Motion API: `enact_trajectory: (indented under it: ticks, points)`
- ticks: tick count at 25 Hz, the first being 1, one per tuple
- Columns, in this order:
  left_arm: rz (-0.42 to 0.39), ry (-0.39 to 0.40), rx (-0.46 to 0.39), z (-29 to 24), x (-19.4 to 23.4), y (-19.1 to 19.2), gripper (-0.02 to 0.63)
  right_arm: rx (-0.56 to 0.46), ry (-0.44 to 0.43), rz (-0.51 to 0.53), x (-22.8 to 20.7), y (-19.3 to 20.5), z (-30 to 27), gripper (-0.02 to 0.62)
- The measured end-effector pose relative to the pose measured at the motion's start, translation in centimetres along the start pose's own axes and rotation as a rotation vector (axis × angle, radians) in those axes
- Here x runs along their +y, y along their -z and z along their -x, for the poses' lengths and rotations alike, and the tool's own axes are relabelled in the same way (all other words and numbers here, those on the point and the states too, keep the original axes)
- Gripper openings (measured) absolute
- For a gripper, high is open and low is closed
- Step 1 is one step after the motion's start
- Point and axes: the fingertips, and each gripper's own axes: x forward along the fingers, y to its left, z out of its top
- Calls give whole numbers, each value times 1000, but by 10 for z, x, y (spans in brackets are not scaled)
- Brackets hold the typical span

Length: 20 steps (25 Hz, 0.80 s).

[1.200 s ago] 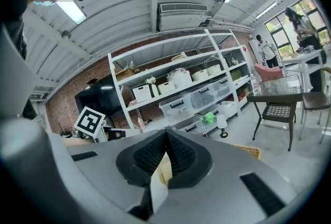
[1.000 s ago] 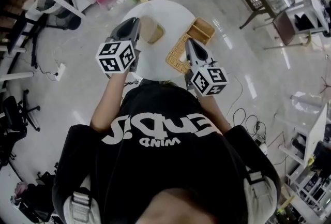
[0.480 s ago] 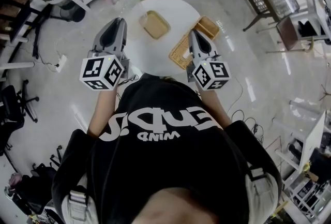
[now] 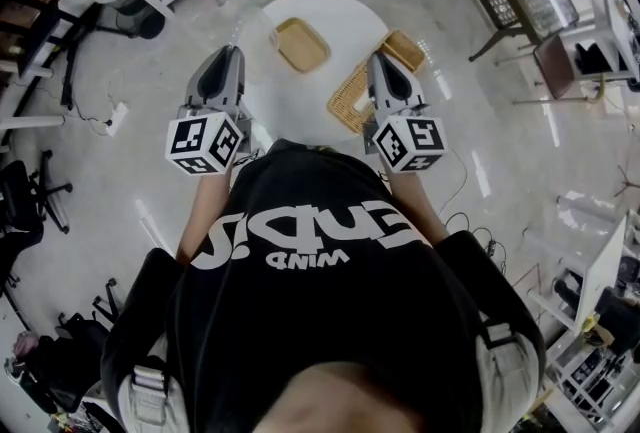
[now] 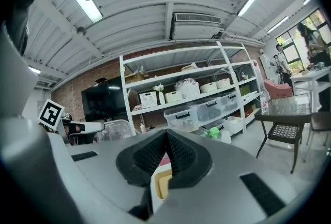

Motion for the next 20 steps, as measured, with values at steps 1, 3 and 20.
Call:
enact_trajectory:
  ticks: [1, 3, 20]
  points:
    - [0, -3, 2, -1, 0, 2, 44, 1, 0, -2, 0, 1, 0, -2]
    - [0, -4, 6, -3, 0, 5, 44, 2, -2, -6, 0, 2, 1, -2]
    - [7, 2, 33, -11, -5, 9, 43, 20, -21, -3, -1, 7, -4, -3]
